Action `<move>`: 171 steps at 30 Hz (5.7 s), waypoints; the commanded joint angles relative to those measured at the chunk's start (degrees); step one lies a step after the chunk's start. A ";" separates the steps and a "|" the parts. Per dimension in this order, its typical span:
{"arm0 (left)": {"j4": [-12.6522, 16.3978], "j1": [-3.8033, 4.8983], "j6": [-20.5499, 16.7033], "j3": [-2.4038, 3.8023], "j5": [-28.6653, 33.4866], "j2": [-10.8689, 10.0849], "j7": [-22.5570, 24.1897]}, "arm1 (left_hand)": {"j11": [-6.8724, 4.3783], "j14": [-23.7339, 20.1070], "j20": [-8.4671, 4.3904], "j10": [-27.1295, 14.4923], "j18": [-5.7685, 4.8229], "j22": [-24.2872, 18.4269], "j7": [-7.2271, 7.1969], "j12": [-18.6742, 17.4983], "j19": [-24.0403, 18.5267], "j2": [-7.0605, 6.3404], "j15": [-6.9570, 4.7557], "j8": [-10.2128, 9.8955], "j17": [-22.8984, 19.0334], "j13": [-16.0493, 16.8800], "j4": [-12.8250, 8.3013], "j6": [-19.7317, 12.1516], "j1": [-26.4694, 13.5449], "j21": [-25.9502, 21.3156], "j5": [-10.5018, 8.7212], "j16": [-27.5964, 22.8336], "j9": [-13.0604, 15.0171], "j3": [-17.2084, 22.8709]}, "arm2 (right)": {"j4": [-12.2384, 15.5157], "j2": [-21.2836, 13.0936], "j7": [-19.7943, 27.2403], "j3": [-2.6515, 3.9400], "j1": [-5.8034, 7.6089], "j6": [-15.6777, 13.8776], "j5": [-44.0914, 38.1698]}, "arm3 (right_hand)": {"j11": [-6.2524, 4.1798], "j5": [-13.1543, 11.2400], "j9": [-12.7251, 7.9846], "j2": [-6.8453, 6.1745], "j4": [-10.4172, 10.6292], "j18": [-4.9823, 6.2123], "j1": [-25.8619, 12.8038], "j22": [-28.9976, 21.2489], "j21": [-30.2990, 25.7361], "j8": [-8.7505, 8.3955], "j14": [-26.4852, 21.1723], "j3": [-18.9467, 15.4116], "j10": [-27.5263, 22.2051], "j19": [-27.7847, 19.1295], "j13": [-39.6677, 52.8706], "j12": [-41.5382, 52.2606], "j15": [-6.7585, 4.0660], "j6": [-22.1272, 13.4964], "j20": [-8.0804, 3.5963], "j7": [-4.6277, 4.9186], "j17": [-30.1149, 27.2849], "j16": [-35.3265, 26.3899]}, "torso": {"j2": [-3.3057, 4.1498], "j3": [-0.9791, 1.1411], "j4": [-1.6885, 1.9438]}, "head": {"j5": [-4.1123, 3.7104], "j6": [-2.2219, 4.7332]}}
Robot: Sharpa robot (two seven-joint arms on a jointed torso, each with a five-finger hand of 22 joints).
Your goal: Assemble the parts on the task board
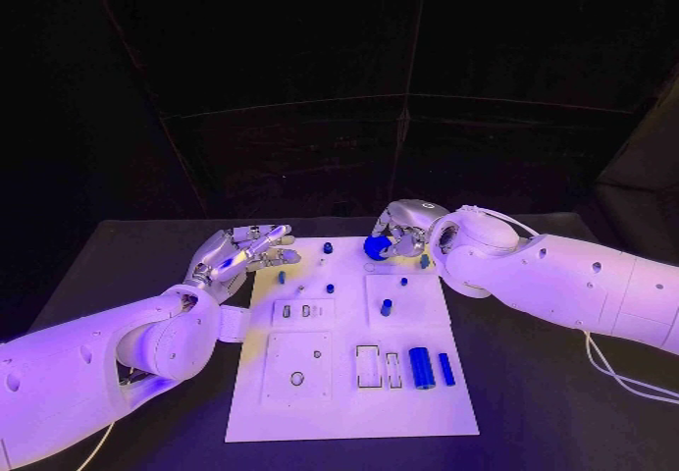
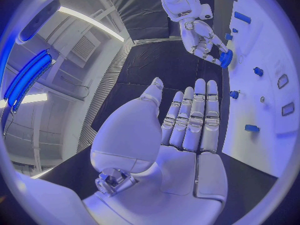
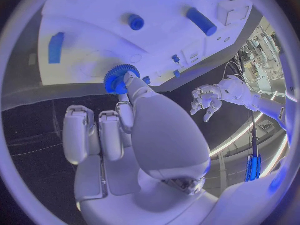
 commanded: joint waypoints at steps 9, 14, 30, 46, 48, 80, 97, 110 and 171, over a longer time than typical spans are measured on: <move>0.32 0.09 0.42 0.06 -0.29 -0.12 0.25 | 0.39 0.00 0.47 -0.06 0.82 -0.10 0.40 -0.30 -0.05 0.80 0.12 -0.21 0.09 -0.07 -0.39 -0.05 0.05 -0.35 0.00 -0.33 -0.07 0.19 | 1.53 4.36 0.40 0.07 0.17 -5.18 -2.40 | -1.24 -0.20 0.19 -0.97 0.65 -0.40 -2.00 5.45 0.45 -0.60 3.92 2.55 1.70 0.62 0.08 -0.14 -0.19 3.87 0.01 -0.97 3.89 0.16 | 0.03 -0.11 0.17 | 0.49 -0.28; 0.29 0.09 0.20 0.06 -0.29 -0.11 0.33 | 0.39 0.01 0.47 -0.06 0.82 -0.11 0.41 -0.31 -0.04 0.80 0.12 -0.22 0.10 -0.07 -0.40 -0.06 0.06 -0.35 0.00 -0.33 -0.07 0.20 | -0.46 7.64 0.59 0.03 0.16 -3.94 -2.51 | -1.20 -0.23 0.18 -1.14 0.69 -0.40 -2.49 5.44 0.44 -0.75 3.90 2.99 1.68 0.60 0.08 -0.21 -0.17 3.83 0.02 -0.93 3.79 0.10 | 0.07 -0.03 0.08 | 0.95 -0.38; 0.18 0.12 0.08 0.07 -0.29 0.24 0.43 | 0.39 0.01 0.47 -0.06 0.82 -0.11 0.41 -0.31 -0.04 0.80 0.12 -0.22 0.10 -0.07 -0.40 -0.06 0.06 -0.35 0.00 -0.33 -0.07 0.20 | -7.59 14.55 0.60 -0.37 -0.32 0.57 -2.66 | -1.04 -0.28 0.14 -1.68 0.91 -0.47 -4.01 5.74 0.54 -1.29 3.85 3.86 1.45 0.81 -0.12 -0.62 -0.05 3.41 0.12 -0.75 3.59 -0.03 | 0.07 0.03 0.03 | 1.43 -0.98; 0.09 0.15 0.13 0.07 -0.29 0.40 0.38 | 0.40 0.05 0.46 -0.06 0.82 -0.13 0.43 -0.34 -0.01 0.85 0.12 -0.24 0.12 -0.07 -0.49 -0.07 0.12 -0.37 -0.01 -0.37 -0.07 0.23 | -9.10 15.66 -0.97 -0.46 -0.90 3.21 -2.89 | -0.62 0.04 0.07 -2.98 1.03 -0.48 -5.95 5.81 0.55 -2.34 3.80 3.97 0.39 0.83 -1.51 -2.32 0.29 2.06 0.39 -0.25 3.40 -0.17 | 0.05 0.02 0.04 | 1.39 -1.54; 0.08 0.16 0.14 0.07 -0.29 0.41 0.36 | 0.40 0.05 0.46 -0.06 0.82 -0.13 0.43 -0.34 -0.01 0.85 0.12 -0.24 0.12 -0.07 -0.49 -0.07 0.12 -0.37 -0.01 -0.37 -0.07 0.23 | -9.23 15.72 -1.49 -0.46 -0.93 2.66 -3.01 | -0.50 0.18 0.04 -3.35 1.10 -0.48 -6.39 5.82 0.55 -2.63 3.80 3.81 0.26 0.83 -1.67 -2.53 0.38 1.59 0.46 -0.11 3.38 -0.18 | 0.05 0.02 0.01 | 1.45 -1.57; 0.01 0.21 0.23 0.07 -0.29 0.37 -0.04 | 0.42 0.09 0.47 -0.08 0.82 -0.18 0.45 -0.39 0.02 0.90 0.12 -0.28 0.15 -0.08 -0.58 -0.10 0.15 -0.40 -0.02 -0.43 -0.08 0.25 | -10.27 16.03 -3.23 -0.50 -1.04 6.37 -1.18 | 0.68 4.59 0.30 -4.32 9.75 -0.48 -17.97 6.00 0.51 -3.99 3.95 -5.75 -1.58 0.86 -3.62 -4.98 1.47 -3.27 1.59 0.87 4.41 0.14 | 0.06 0.07 -0.08 | 1.48 -2.01; 0.10 0.22 0.10 0.07 -0.29 0.17 -0.10 | 0.42 0.11 0.47 -0.10 0.82 -0.20 0.46 -0.43 0.04 0.95 0.13 -0.30 0.16 -0.08 -0.66 -0.12 0.22 -0.41 -0.01 -0.47 -0.08 0.29 | -9.27 13.93 -3.43 -0.52 -1.04 4.57 -0.39 | 0.70 5.69 0.34 -3.61 9.90 -0.55 -17.10 6.31 0.63 -3.95 4.02 -6.74 -1.03 1.09 -2.67 -4.03 1.51 -3.27 1.65 0.87 4.77 0.30 | 0.06 0.07 -0.07 | 1.43 -2.02; -0.09 0.22 0.09 0.07 -0.29 -0.31 0.06 | 0.42 0.13 0.47 -0.12 0.82 -0.23 0.46 -0.48 0.07 1.03 0.13 -0.33 0.18 -0.09 -0.81 -0.14 0.37 -0.43 0.01 -0.52 -0.08 0.37 | -2.63 4.83 13.79 -0.57 -1.05 -8.13 12.57 | 0.21 8.31 0.36 -2.39 6.20 -0.13 -9.93 4.60 -0.19 -3.47 3.48 -7.12 -0.49 -0.28 -1.25 -2.87 1.07 -1.99 1.26 0.46 2.69 -0.79 | -0.09 0.10 -0.35 | 1.35 -1.52; -3.03 -0.03 0.97 0.00 -0.29 1.55 0.20 | -0.23 0.99 0.17 1.40 0.88 -0.49 -0.35 -0.31 0.73 1.58 -0.31 0.09 0.56 0.01 -1.77 1.14 0.88 -0.47 0.00 -0.82 0.03 0.82 | -10.49 -7.55 25.49 -0.64 -5.62 -0.99 26.17 | 0.41 6.58 0.38 -2.87 1.65 0.32 -4.63 2.56 -1.43 -3.58 3.58 -8.64 -2.33 -1.81 -2.98 -4.80 1.24 -2.62 1.37 0.72 3.04 -0.97 | -0.43 0.85 -1.47 | 0.28 -1.20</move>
